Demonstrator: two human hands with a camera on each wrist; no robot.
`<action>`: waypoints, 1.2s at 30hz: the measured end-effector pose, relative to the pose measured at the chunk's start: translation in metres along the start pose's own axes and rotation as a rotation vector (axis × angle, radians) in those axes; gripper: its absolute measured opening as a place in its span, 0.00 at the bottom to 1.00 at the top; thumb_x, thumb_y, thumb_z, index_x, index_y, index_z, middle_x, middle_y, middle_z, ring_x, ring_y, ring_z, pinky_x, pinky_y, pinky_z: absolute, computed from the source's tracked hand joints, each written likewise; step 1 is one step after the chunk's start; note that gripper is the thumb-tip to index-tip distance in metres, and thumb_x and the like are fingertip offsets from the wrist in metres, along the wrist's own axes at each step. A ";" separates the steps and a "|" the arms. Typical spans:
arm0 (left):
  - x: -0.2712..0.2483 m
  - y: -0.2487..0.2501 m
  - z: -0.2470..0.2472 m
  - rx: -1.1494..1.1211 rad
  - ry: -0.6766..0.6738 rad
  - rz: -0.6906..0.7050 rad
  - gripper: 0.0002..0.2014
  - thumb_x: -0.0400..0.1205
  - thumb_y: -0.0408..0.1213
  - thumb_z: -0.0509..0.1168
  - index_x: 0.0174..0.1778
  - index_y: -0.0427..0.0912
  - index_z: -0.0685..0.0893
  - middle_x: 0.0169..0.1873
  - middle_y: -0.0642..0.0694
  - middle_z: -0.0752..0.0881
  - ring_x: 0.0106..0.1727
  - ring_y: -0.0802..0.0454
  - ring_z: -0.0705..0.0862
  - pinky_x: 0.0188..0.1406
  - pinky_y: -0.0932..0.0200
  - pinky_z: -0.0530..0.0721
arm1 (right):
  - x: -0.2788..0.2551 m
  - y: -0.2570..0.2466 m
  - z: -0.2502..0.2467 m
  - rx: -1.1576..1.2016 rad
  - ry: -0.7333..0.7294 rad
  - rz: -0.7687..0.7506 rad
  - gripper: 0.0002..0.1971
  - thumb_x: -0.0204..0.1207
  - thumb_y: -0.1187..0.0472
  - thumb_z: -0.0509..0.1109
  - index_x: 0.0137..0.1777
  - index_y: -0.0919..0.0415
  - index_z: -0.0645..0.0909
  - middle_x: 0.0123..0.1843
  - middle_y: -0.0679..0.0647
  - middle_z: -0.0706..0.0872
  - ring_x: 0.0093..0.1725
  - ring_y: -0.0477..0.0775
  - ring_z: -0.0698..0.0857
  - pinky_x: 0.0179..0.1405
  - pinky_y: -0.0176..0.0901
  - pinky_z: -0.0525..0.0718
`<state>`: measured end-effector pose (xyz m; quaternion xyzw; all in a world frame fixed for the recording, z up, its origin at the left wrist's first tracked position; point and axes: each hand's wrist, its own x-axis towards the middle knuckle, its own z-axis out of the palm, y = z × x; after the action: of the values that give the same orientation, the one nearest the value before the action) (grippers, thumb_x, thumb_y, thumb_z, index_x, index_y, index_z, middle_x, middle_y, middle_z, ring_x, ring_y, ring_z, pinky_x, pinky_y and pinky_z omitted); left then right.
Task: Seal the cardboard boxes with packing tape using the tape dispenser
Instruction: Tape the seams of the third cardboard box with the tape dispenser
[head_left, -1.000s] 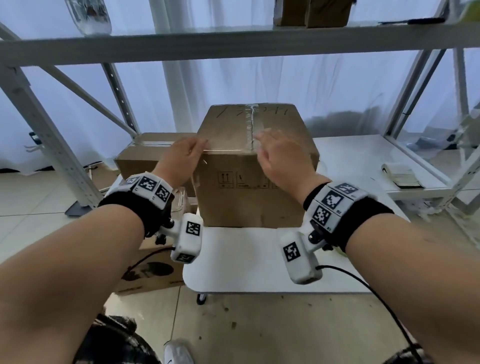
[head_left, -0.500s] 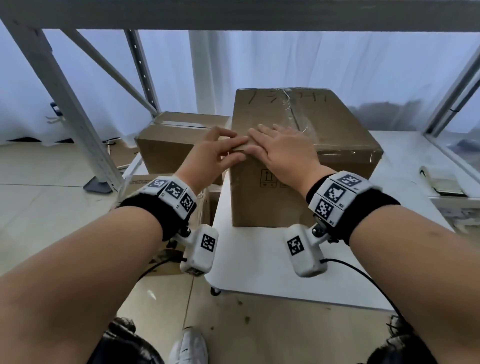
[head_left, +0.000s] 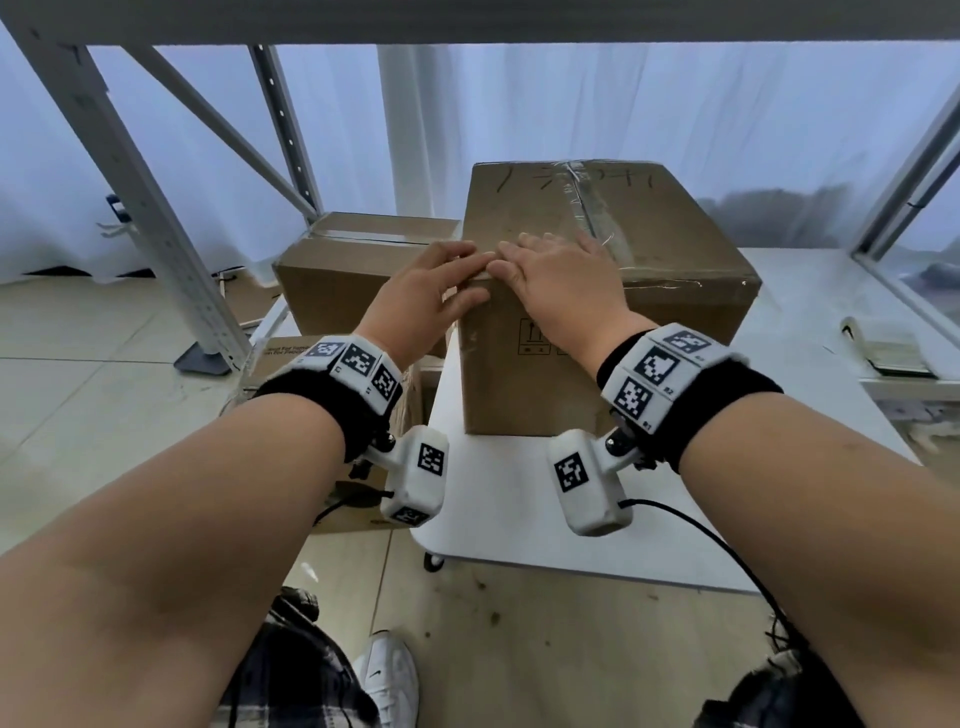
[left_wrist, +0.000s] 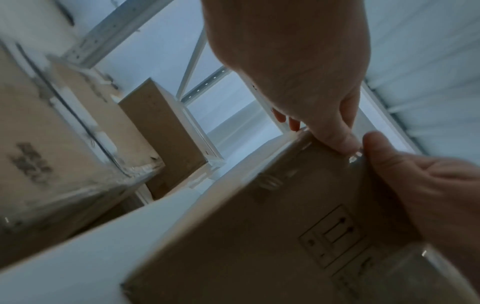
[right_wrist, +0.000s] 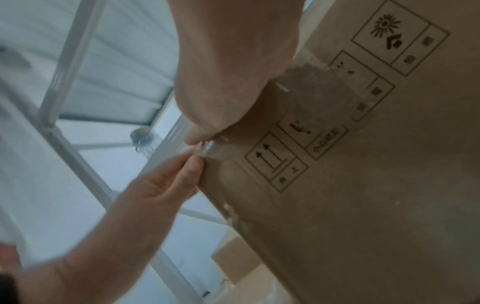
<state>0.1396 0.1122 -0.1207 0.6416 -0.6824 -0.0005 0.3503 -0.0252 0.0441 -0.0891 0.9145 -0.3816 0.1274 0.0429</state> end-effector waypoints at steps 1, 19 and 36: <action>-0.001 -0.003 0.000 0.042 -0.022 0.018 0.23 0.82 0.43 0.65 0.75 0.51 0.74 0.74 0.47 0.72 0.72 0.49 0.73 0.74 0.52 0.70 | -0.001 -0.001 0.004 -0.054 0.003 -0.001 0.28 0.86 0.40 0.43 0.81 0.51 0.63 0.82 0.53 0.67 0.81 0.57 0.64 0.81 0.56 0.48; 0.025 0.017 0.015 0.260 -0.082 0.093 0.23 0.86 0.52 0.54 0.77 0.52 0.72 0.76 0.48 0.72 0.78 0.47 0.67 0.78 0.49 0.62 | -0.012 0.041 0.001 -0.226 -0.020 0.033 0.37 0.79 0.32 0.40 0.82 0.52 0.59 0.81 0.56 0.67 0.81 0.60 0.64 0.81 0.60 0.41; 0.032 0.026 0.018 0.284 0.023 -0.018 0.23 0.85 0.56 0.54 0.60 0.39 0.78 0.57 0.42 0.84 0.62 0.43 0.79 0.63 0.50 0.71 | -0.023 0.057 -0.002 -0.153 -0.013 0.088 0.31 0.82 0.36 0.49 0.83 0.47 0.59 0.82 0.53 0.66 0.81 0.56 0.63 0.81 0.59 0.41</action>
<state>0.1099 0.0803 -0.1071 0.6907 -0.6657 0.1002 0.2640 -0.0817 0.0204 -0.0944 0.8916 -0.4305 0.0938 0.1047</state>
